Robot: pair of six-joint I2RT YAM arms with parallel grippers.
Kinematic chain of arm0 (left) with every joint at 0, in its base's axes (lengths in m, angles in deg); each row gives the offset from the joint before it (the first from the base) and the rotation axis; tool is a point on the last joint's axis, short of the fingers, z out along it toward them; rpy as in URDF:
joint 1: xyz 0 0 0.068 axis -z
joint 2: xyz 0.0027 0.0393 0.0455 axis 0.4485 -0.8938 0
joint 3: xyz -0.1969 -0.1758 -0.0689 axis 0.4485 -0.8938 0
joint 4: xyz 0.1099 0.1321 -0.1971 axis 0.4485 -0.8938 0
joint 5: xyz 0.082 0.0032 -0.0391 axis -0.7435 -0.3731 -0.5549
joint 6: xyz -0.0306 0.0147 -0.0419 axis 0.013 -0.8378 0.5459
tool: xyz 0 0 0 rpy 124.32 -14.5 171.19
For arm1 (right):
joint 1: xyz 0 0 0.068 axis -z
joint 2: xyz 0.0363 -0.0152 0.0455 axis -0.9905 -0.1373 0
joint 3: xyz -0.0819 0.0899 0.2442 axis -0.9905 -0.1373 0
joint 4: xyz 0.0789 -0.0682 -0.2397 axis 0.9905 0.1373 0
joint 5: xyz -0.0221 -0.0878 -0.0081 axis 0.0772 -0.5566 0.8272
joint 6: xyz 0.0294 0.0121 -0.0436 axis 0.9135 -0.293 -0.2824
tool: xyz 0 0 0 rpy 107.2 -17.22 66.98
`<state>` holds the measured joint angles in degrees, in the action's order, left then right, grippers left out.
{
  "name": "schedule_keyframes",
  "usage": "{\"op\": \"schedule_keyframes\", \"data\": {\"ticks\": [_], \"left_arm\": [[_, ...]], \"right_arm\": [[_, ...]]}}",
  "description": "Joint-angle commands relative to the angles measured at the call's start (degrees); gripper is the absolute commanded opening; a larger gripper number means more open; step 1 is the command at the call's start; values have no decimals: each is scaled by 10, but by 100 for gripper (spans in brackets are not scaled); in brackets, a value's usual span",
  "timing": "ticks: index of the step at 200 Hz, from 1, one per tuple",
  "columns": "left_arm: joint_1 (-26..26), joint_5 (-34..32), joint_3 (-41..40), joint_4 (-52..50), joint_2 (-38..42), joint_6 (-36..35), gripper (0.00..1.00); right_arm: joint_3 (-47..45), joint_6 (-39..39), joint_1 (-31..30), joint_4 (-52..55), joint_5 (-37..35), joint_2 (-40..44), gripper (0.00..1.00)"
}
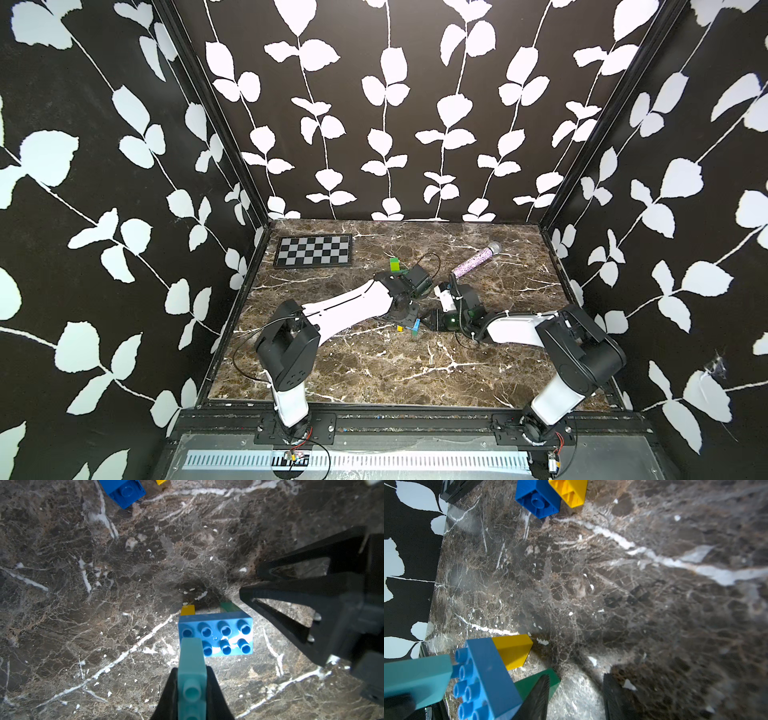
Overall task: Assemble the letter h with lego
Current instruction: Assemble the lego brick with the lego brick.
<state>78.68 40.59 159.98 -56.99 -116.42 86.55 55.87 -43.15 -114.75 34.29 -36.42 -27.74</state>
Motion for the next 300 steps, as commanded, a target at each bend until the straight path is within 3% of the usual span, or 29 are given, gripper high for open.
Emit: {"op": "schedule_keyframes", "data": {"ticks": [1, 174, 241, 300], "left_arm": [[-2, -5, 12, -14, 1, 11, 0], [-4, -5, 14, 4, -36, 18, 0], [-5, -20, 41, -66, -80, 12, 0], [-5, 6, 1, -38, -97, 47, 0]], "right_arm": [[10, -2, -5, 5, 7, -7, 43], [14, -6, -5, 15, 6, -7, 43], [11, -7, -5, 19, -3, 1, 43], [-1, -13, -5, 27, -38, 29, 43]]}}
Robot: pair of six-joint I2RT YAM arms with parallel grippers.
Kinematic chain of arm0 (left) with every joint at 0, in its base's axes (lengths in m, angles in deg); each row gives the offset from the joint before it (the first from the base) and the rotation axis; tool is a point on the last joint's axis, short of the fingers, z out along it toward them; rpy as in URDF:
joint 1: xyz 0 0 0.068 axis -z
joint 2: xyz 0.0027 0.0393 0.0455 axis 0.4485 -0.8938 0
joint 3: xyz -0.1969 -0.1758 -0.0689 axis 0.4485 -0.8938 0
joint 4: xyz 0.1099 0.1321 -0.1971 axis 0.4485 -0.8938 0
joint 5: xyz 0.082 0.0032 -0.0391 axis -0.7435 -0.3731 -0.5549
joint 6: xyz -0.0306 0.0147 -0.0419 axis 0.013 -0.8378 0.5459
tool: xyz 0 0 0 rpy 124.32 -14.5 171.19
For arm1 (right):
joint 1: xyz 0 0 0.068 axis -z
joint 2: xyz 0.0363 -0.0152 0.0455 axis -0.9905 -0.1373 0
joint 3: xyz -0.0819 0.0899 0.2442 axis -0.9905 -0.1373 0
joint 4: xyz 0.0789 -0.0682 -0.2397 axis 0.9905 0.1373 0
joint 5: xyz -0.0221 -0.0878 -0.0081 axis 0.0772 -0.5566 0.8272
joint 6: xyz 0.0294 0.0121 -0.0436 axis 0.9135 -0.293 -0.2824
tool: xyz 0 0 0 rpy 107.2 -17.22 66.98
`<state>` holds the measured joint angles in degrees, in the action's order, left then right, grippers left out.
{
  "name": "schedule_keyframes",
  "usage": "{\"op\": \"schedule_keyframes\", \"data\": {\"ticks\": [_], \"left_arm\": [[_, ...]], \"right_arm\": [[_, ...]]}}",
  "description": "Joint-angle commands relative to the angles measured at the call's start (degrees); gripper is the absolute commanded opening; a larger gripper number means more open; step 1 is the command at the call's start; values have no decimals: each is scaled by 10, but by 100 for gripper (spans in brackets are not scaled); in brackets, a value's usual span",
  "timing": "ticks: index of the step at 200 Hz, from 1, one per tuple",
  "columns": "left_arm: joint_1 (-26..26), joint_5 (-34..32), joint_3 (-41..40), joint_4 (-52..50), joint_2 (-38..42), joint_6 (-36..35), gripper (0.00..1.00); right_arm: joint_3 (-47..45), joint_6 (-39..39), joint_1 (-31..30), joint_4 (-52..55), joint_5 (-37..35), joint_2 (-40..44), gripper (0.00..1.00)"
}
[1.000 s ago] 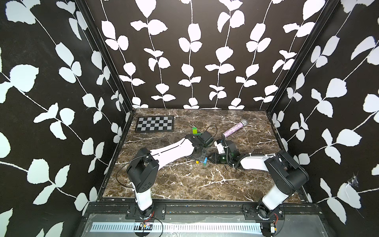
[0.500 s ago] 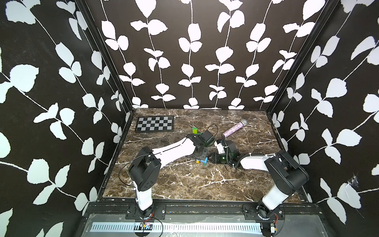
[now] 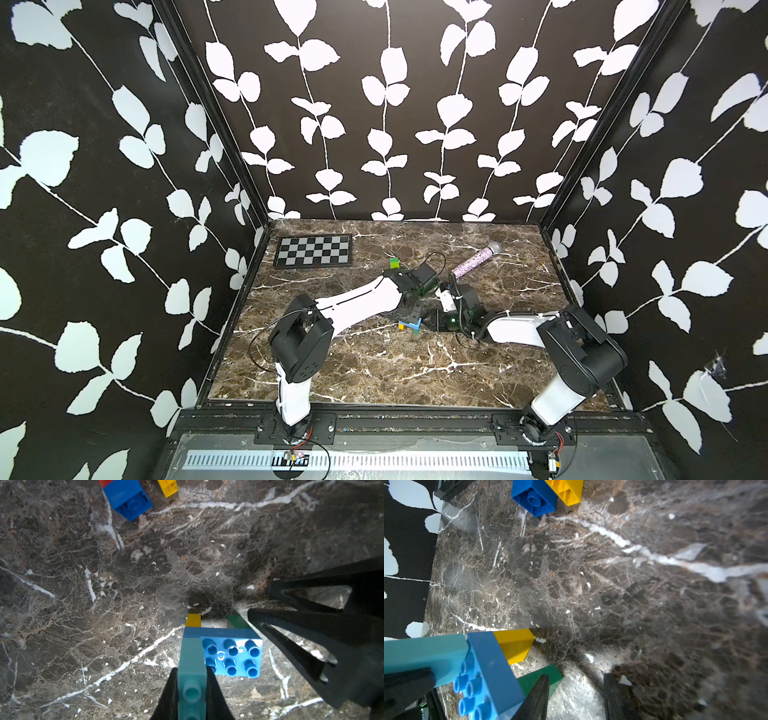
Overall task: Assemble the letter h with lego
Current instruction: Assemble the lego brick with the lego brick.
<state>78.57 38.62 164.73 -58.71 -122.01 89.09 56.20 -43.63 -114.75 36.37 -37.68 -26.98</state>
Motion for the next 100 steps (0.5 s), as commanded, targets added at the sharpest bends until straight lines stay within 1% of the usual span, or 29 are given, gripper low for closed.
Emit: {"op": "schedule_keyframes", "data": {"ticks": [1, 18, 27, 31, 46, 64, 100], "left_arm": [[-4, 27, -48, -20, -41, 22, 0], [-3, 46, -73, 9, -40, 34, 0], [-2, 56, -95, 41, -36, 40, 0], [-2, 60, -105, 54, -33, 43, 0], [-2, 64, -129, 75, -28, 53, 0], [-2, 56, -118, 61, -31, 49, 0], [-2, 31, -78, 24, -22, 35, 0]], "right_arm": [[-5, -9, -5, 6, -26, 22, 43], [-10, -9, -4, 7, -37, 25, 43], [-13, -9, -4, 7, -44, 25, 44], [-14, -9, -4, 7, -47, 44, 44], [-21, -9, -4, 8, -63, 57, 45], [-29, -8, -1, 8, -78, 69, 46], [-42, -2, 7, 6, -99, 90, 52]]}}
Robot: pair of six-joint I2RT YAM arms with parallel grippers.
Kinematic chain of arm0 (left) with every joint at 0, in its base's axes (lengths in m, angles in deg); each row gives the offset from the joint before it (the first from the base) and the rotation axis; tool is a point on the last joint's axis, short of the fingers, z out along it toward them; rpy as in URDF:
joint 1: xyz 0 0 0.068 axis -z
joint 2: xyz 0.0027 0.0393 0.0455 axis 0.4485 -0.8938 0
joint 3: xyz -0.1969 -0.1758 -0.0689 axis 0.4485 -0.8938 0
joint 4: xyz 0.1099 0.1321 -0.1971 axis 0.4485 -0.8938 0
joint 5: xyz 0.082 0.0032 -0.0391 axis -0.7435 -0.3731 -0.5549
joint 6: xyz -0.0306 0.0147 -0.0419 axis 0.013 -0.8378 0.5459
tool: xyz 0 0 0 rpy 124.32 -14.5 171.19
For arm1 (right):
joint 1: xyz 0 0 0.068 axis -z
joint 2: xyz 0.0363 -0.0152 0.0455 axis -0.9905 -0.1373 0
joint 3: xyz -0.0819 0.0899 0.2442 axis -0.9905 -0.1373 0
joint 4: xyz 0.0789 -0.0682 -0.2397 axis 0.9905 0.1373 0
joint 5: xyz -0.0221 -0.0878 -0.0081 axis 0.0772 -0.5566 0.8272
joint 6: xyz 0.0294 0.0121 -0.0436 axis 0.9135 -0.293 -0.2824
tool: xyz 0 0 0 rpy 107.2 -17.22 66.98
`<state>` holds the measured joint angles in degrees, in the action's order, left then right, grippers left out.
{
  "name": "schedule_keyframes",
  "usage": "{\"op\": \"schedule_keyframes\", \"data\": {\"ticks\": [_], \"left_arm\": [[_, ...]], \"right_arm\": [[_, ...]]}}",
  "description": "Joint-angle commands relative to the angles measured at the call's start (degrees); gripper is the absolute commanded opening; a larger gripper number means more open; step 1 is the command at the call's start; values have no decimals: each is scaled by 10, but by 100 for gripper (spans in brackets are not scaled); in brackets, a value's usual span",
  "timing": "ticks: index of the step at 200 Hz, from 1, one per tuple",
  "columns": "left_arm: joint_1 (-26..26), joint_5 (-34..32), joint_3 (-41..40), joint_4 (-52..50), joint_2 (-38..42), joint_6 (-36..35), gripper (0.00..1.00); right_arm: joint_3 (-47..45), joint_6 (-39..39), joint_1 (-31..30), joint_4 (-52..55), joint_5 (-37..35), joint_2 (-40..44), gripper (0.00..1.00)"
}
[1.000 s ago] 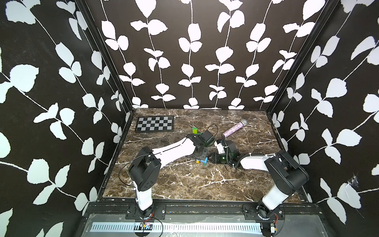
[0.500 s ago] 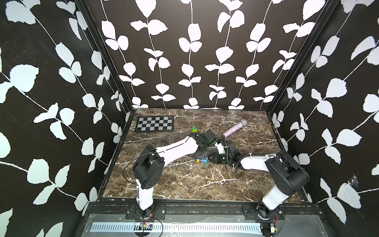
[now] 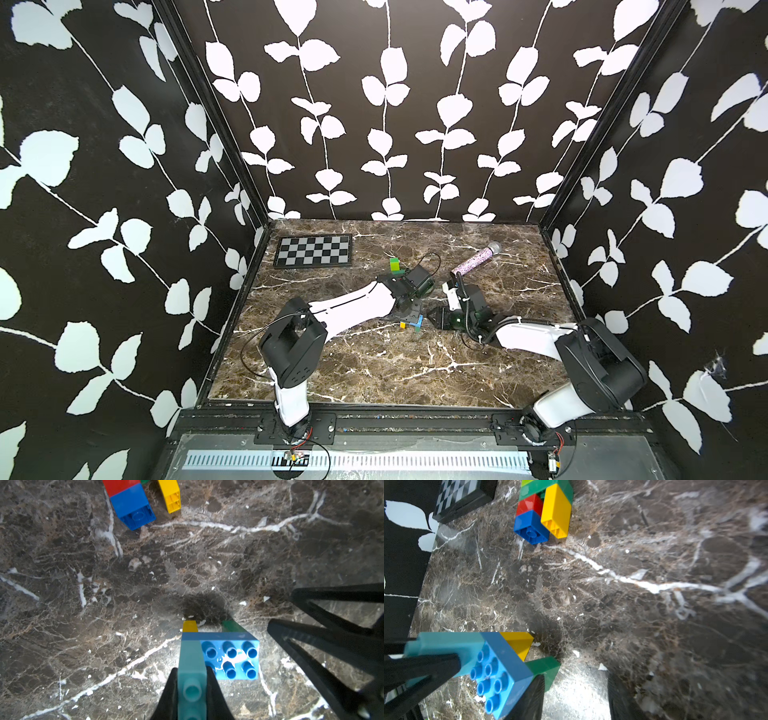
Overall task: Assemble the letter h with lego
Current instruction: Assemble the lego brick with the lego brick.
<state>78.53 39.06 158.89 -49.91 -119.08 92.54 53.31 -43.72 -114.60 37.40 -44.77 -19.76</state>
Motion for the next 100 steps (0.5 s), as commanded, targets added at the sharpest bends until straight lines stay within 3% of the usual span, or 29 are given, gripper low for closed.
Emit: {"op": "schedule_keyframes", "data": {"ticks": [1, 33, 52, 100], "left_arm": [[-2, 26, -18, -65, -51, 1, 0], [-6, 12, 25, -97, -37, -6, 11], [-11, 7, 43, -103, -21, -8, 22], [-13, 33, 74, -90, 20, -15, 74]], "right_arm": [[-14, -2, 5, -4, -28, 19, 52], [-23, 5, 17, -5, -34, 29, 54], [-26, 9, 22, -9, -31, 31, 55], [-31, 9, 32, -12, -24, 33, 57]]}}
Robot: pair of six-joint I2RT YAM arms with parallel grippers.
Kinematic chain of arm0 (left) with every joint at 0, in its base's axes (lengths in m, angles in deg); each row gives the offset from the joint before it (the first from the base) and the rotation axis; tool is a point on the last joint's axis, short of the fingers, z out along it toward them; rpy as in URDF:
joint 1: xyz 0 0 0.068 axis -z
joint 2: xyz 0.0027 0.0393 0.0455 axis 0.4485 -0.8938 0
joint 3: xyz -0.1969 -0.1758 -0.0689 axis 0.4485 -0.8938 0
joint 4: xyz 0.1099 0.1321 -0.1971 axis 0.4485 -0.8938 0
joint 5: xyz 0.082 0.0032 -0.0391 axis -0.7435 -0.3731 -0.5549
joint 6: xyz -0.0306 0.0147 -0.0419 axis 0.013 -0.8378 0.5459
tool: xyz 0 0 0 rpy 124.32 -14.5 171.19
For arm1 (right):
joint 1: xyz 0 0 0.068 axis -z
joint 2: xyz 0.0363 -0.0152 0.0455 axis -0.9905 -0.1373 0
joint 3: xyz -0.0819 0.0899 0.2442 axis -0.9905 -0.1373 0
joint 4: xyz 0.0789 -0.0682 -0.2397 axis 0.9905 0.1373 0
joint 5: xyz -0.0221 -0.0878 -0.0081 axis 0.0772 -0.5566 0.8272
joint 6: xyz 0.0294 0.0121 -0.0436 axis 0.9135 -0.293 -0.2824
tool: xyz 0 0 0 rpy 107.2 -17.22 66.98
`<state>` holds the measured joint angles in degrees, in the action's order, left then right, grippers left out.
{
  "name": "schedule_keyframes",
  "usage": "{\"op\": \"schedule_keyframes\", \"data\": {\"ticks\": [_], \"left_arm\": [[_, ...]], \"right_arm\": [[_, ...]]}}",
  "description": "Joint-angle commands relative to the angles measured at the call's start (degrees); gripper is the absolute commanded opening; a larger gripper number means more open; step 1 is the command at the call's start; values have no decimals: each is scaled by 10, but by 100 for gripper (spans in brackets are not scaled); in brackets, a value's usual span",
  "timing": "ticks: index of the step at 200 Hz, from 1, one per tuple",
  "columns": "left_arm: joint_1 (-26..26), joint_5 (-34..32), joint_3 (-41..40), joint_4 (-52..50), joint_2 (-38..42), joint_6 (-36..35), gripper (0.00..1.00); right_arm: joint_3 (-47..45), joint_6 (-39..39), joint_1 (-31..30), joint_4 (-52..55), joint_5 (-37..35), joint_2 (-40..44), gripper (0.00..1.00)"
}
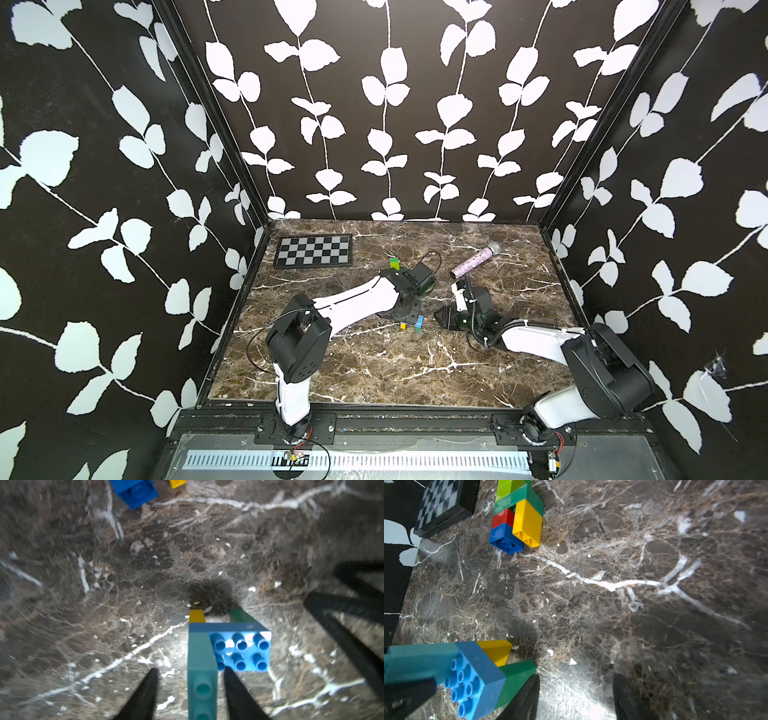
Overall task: Assemble the letter h with lego
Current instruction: Assemble the lego brick with the lego brick, then adjust the lego brick at the center of the board.
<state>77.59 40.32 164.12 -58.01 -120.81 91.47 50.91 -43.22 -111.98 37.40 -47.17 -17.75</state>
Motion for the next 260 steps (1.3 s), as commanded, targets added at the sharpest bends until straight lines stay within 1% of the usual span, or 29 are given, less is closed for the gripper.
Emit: {"op": "schedule_keyframes", "data": {"ticks": [1, 7, 11, 16, 19, 36, 52, 65, 78, 90, 104, 119, 132, 148, 169, 183, 205, 235, 260], "left_arm": [[-3, 21, 21, -7, 38, -4, 76], [-3, 25, 18, 1, 47, -7, 81], [-3, 27, 16, 6, 53, -10, 90], [-3, 30, 15, 12, 61, -16, 97], [-3, 30, 13, 14, 65, -20, 99], [-3, 28, -12, 48, 102, -47, 99], [-7, 18, -62, 100, 153, -74, 99], [-16, 22, -124, 159, 202, -92, 99], [-30, 35, -202, 232, 250, -100, 99], [-43, 39, -274, 298, 289, -100, 99], [-64, 42, -345, 352, 325, -99, 99], [-88, 36, -398, 383, 352, -97, 99], [-101, 17, -420, 377, 367, -98, 99], [-104, -8, -444, 380, 392, -105, 99], [-104, -31, -503, 443, 439, -111, 99], [-104, -40, -532, 475, 466, -108, 99], [-104, -46, -562, 492, 492, -86, 99], [-104, -46, -565, 470, 500, -66, 99], [-104, -53, -555, 442, 495, -57, 99]], "right_arm": [[-7, 4, 6, -12, 0, 14, 58], [-7, 2, 8, -12, 1, 14, 59], [-7, 2, 9, -11, 1, 15, 60], [-7, 2, 11, -11, 0, 17, 61], [-10, 1, 13, -12, -1, 18, 62], [-31, 3, 19, -39, -8, 34, 69], [-59, -2, 24, -72, -31, 61, 75], [-81, -7, 25, -92, -67, 93, 81], [-106, -15, 26, -120, -93, 125, 87], [-136, -33, 26, -167, -110, 150, 92], [-170, -51, 26, -227, -130, 168, 99], [-180, -63, 26, -261, -140, 166, 99], [-182, -80, 26, -295, -112, 147, 99], [-181, -104, 23, -355, -45, 111, 99], [-153, -158, 14, -379, 76, 57, 99], [-134, -208, 1, -368, 132, 27, 91], [-129, -248, -8, -352, 153, 19, 83], [-110, -321, -27, -290, 152, 30, 83], [-87, -350, -28, -253, 172, 17, 83]]}}
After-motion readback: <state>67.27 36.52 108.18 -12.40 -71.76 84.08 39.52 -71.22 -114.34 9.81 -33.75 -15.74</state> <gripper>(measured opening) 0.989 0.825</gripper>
